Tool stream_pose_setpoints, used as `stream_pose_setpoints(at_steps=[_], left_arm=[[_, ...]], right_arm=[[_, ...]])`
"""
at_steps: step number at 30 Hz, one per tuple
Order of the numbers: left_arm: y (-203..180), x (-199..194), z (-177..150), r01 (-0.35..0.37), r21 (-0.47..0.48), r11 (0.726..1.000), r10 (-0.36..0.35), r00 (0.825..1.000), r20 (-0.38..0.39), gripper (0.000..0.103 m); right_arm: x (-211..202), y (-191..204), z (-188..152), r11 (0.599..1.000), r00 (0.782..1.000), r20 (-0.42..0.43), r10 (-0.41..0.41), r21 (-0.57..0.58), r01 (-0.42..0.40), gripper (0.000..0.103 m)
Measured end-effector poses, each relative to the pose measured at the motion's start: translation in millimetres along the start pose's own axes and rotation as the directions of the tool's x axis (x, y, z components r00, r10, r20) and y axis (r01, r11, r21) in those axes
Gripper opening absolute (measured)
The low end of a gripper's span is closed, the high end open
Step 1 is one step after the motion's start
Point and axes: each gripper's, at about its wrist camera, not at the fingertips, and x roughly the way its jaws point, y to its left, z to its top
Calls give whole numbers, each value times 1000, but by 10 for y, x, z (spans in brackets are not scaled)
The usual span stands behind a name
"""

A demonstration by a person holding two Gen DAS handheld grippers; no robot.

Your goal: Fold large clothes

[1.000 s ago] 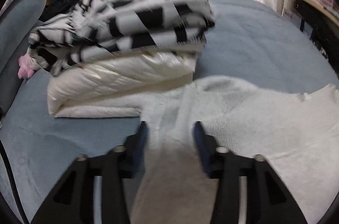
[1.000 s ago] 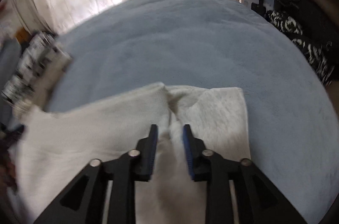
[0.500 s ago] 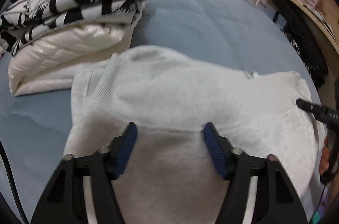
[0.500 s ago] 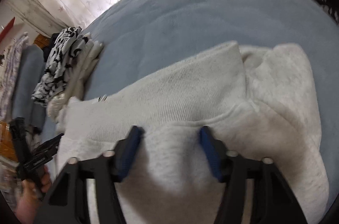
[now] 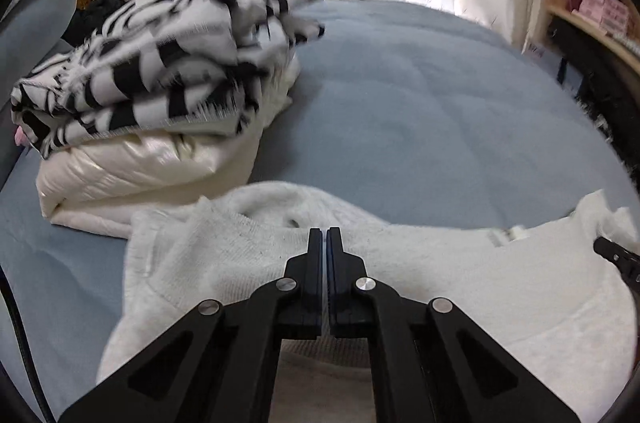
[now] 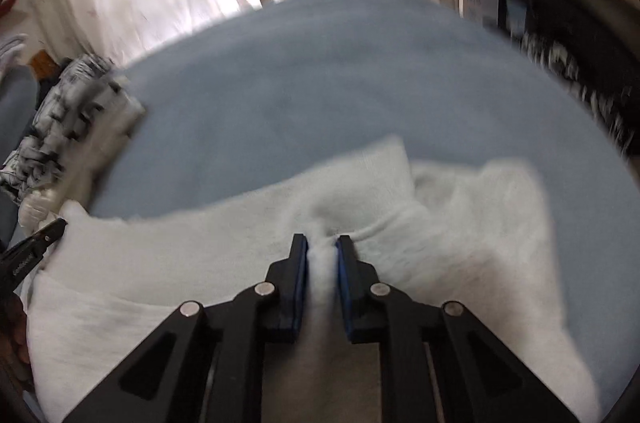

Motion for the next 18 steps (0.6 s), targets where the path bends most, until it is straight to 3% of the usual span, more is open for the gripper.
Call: stream_pose_setpoints(at_steps=[1, 3, 5, 8, 9, 11, 14, 18], left_arm=[[-39, 27, -47, -9, 5, 1000, 9, 1000, -7, 0], [-70, 44, -65, -19, 19, 1000, 19, 1000, 5, 0], [-85, 59, -69, -17, 24, 1000, 17, 1000, 4, 0], [-81, 128, -23, -26, 36, 999, 26, 1000, -2, 1], [-96, 191, 21, -32, 43, 999, 33, 999, -7, 1], [-95, 292, 73, -42, 53, 998, 43, 999, -25, 1], [-151, 264, 99, -56, 84, 995, 59, 998, -37, 2], [-107, 118, 193, -34, 109, 993, 42, 997, -66, 24]], right_arm=[[15, -32, 13, 1000, 1000, -8, 21, 24, -20, 19], [-66, -171, 78, 991, 993, -27, 115, 73, -113, 32], [-177, -301, 127, 979, 982, -40, 186, 96, -181, 35], [-472, -575, 227, 960, 968, 35, 247, 127, -249, 41], [-518, -634, 247, 959, 968, 57, 245, 132, -250, 49], [-558, -784, 295, 972, 980, 66, 189, 131, -196, 54], [-343, -893, 299, 966, 974, -45, 220, 146, -212, 54], [-91, -839, 250, 972, 964, -136, 228, 89, -218, 54]])
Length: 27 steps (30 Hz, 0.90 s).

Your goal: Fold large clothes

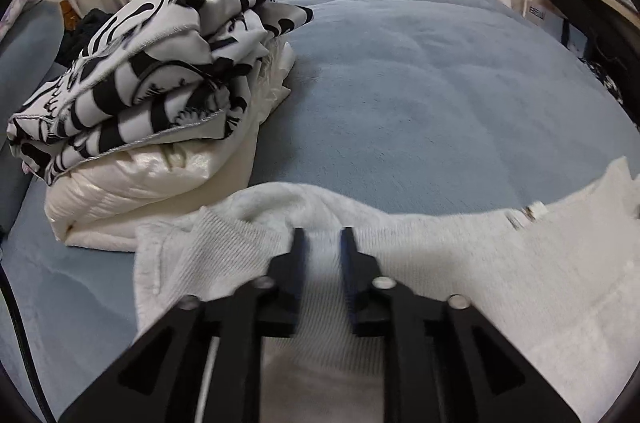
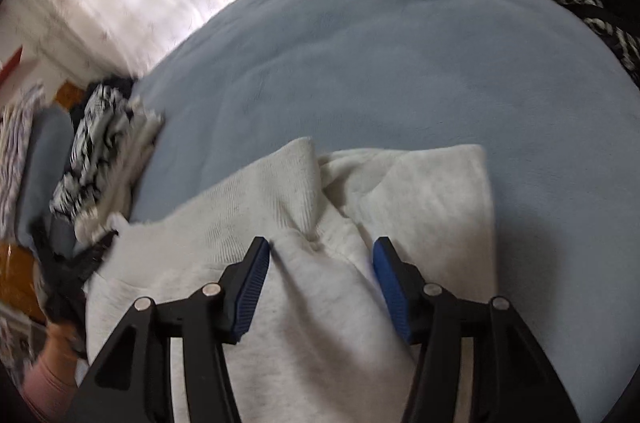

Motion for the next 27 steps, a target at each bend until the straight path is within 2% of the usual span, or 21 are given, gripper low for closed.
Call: stream_pose_setpoints(at_steps=[2, 3, 4, 5, 6, 7, 9, 12, 14, 17, 20, 22, 24, 27], left_arm=[[60, -90, -6, 56, -16, 998, -56, 998, -10, 40], [79, -116, -11, 63, -20, 998, -63, 998, -8, 53], [97, -138, -25, 63, -20, 998, -63, 998, 0, 60], [102, -151, -40, 69, -13, 998, -69, 998, 11, 60], [83, -176, -60, 72, -4, 997, -72, 997, 14, 60], [64, -189, -73, 72, 4, 997, -72, 997, 17, 60], [40, -271, -92, 86, 5, 996, -86, 995, 55, 60], [-109, -429, -157, 108, 19, 994, -110, 988, 112, 60], [-228, -411, -112, 82, 54, 995, -87, 990, 111, 61], [-346, -200, -48, -7, 82, 997, -1, 996, 88, 61], [-298, 50, -78, -8, 35, 999, 7, 999, 35, 61], [-247, 147, -71, 3, 0, 1000, -3, 1000, 21, 62], [-222, 179, -58, 11, -11, 1000, -10, 1000, 5, 62], [-273, 25, -46, -12, 32, 999, 11, 1000, 24, 62]], right_arm=[[137, 7, 5, 1000, 999, -36, 26, 8, -26, 56], [173, -23, 7, 999, 998, -46, 37, 16, -36, 57], [202, -25, 4, 999, 998, -46, 41, 21, -40, 57], [209, -8, -13, 999, 998, -40, 49, 17, -49, 51], [185, 1, -23, 998, 998, -20, 57, 0, -57, 31], [135, -12, -39, 998, 998, -3, 56, -1, -56, 24], [-22, -19, -49, 1000, 998, 54, 12, 6, -12, 21], [-384, -14, -88, 997, 982, 171, -82, 3, 83, 20], [-505, 50, -102, 990, 965, 223, -137, -8, 143, 20], [-324, 42, -54, 976, 959, 192, -209, -14, 216, 20], [104, -72, -70, 962, 955, 120, -271, -9, 274, 21], [227, -100, -116, 961, 953, 123, -276, 20, 276, 22], [184, -51, -138, 960, 950, 137, -279, 18, 279, 32], [20, 45, -161, 963, 957, 125, -263, -18, 268, 41]])
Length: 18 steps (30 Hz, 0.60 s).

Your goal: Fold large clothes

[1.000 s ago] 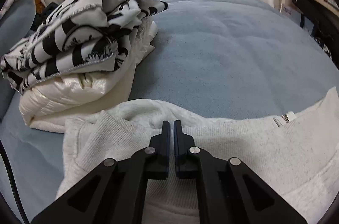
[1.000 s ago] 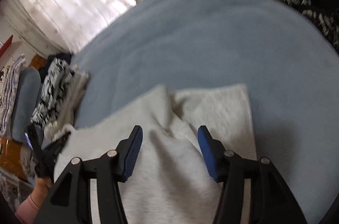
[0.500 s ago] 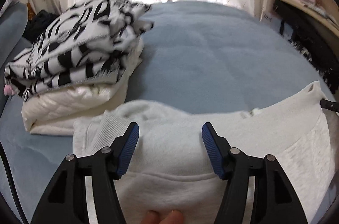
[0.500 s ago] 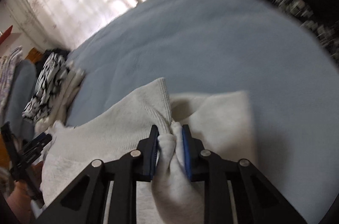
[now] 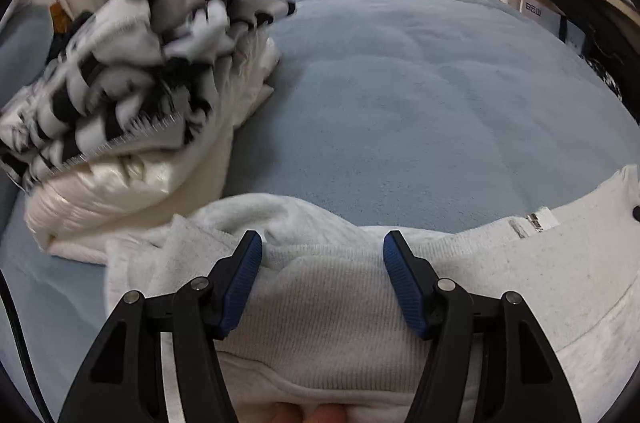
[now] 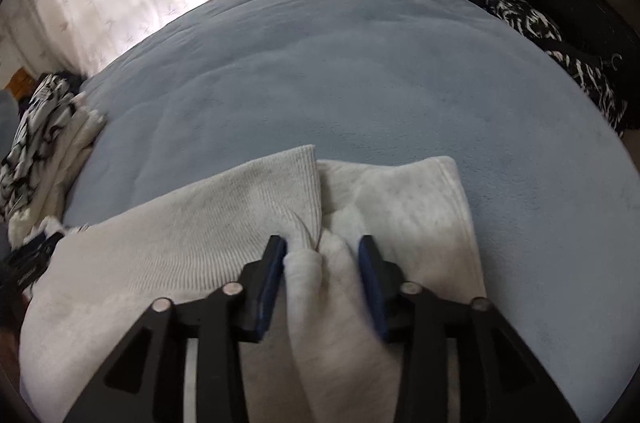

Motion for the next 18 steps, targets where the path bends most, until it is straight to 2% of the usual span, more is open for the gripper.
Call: stream_pose_setpoints(at_steps=[3, 5, 8, 11, 13, 14, 15, 16, 18], left_arm=[[-9, -327, -23, -30, 29, 999, 28, 997, 65, 62], [36, -661, -161, -46, 28, 999, 42, 990, 132, 64], [98, -1032, -466, -28, -8, 1000, 29, 986, 166, 75], [193, -1171, -864, 15, -59, 998, -7, 991, 133, 77], [287, -1130, -1091, -15, -93, 996, 22, 997, 80, 77], [378, -1052, -1212, -26, -115, 993, 31, 999, 41, 77], [458, -987, -1327, -40, -144, 989, 41, 999, 6, 78], [571, -907, -1434, -65, -173, 983, 61, 998, -26, 78], [756, -888, -1618, -84, -212, 974, 83, 996, -13, 78]], right_arm=[[-351, 62, -47, 1000, 999, 32, 28, -4, -28, 42], [-662, 95, -175, 996, 992, 85, 90, -11, -89, 42], [-869, 252, -448, 986, 981, 108, 162, -46, -158, 42], [-818, 353, -687, 985, 982, 96, 162, -73, -156, 42], [-686, 306, -803, 993, 991, 80, 107, -65, -102, 42], [-593, 225, -877, 997, 996, 64, 54, -50, -51, 41], [-522, 98, -949, 1000, 998, 55, 2, -26, -1, 37], [-524, 1, -1002, 1000, 998, 64, 4, -6, -3, 33], [-609, -211, -1066, 998, 996, 80, -27, 50, 23, 5]])
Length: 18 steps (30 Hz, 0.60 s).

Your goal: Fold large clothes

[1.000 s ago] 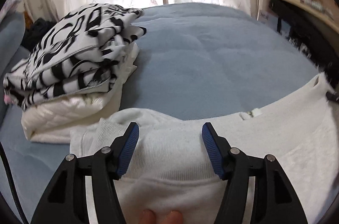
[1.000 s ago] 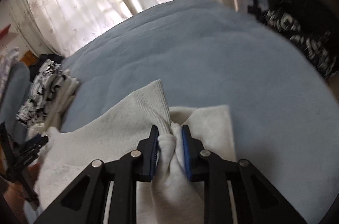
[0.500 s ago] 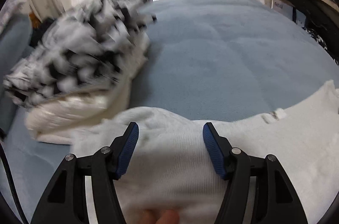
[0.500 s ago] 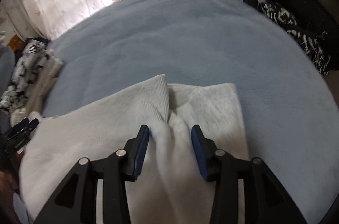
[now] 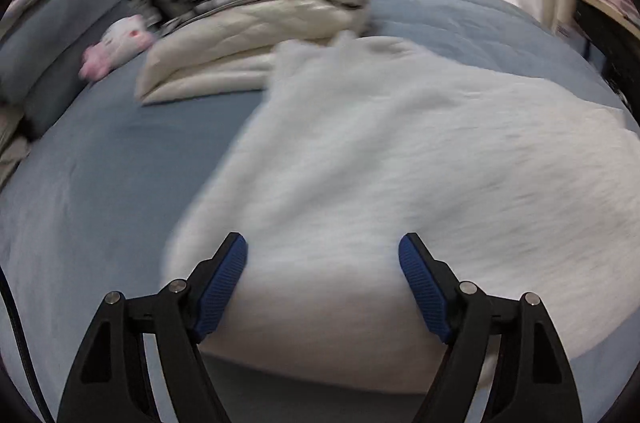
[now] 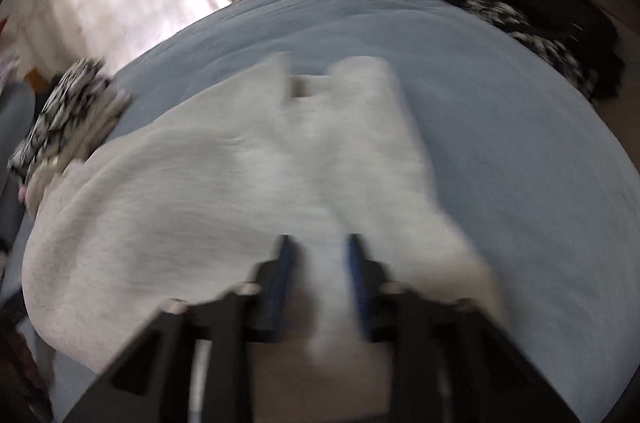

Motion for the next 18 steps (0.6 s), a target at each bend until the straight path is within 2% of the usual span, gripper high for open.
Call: stream_pose_setpoints(at_steps=[1, 3, 6, 9, 12, 15, 18], left_arm=[[75, -3, -13, 12, -27, 1000, -12, 1000, -3, 78], [164, 5, 11, 43, -67, 997, -44, 999, -17, 78], [151, -27, 36, 38, -76, 996, -39, 999, -21, 78], [154, -142, 37, 63, -107, 992, -66, 998, -22, 78], [230, -307, 3, 109, -161, 981, -113, 993, -15, 78], [301, -443, -55, 112, -189, 976, -119, 993, -25, 78], [405, -547, -134, 118, -217, 969, -131, 990, -47, 78]], right_arm=[[-50, -79, -13, 1000, 1000, 2, -21, 22, 21, 3], [-109, -203, -46, 997, 1000, -10, 21, 76, -20, 3], [-176, -217, -69, 995, 999, -31, 37, 99, -34, 4], [-312, -128, -49, 995, 999, -33, 21, 95, -17, 8], [-459, -66, -98, 991, 998, -38, 50, 125, -45, 11], [-623, -12, -187, 985, 997, -32, 77, 155, -71, 21], [-787, 54, -316, 981, 996, -2, 94, 170, -92, 24]])
